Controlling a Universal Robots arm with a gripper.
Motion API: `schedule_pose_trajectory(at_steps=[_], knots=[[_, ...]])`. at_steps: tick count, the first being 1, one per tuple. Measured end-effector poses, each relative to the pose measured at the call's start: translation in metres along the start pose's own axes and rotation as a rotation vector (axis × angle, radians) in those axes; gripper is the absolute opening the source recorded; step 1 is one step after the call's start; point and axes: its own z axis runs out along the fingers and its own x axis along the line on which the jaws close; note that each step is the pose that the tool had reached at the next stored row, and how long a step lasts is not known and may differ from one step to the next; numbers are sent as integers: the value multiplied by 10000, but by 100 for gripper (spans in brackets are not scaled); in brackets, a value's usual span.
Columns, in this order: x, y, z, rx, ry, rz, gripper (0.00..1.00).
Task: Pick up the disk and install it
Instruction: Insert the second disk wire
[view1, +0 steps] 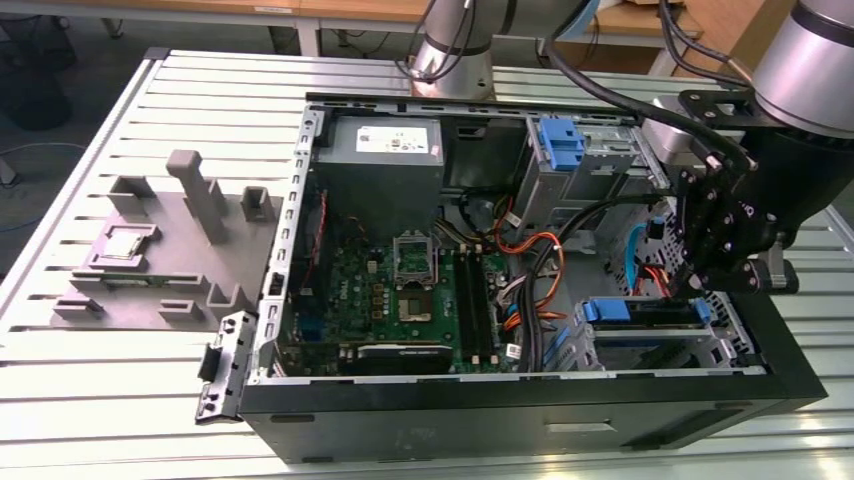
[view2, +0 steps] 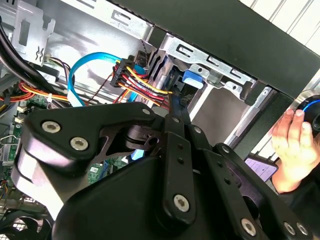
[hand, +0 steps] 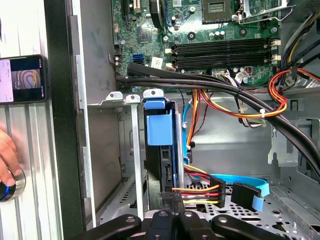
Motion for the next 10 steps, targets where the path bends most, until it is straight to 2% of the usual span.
schedule_pose_trajectory(at_steps=[10], knots=[[1,17,-1,-1,0,-2,10]])
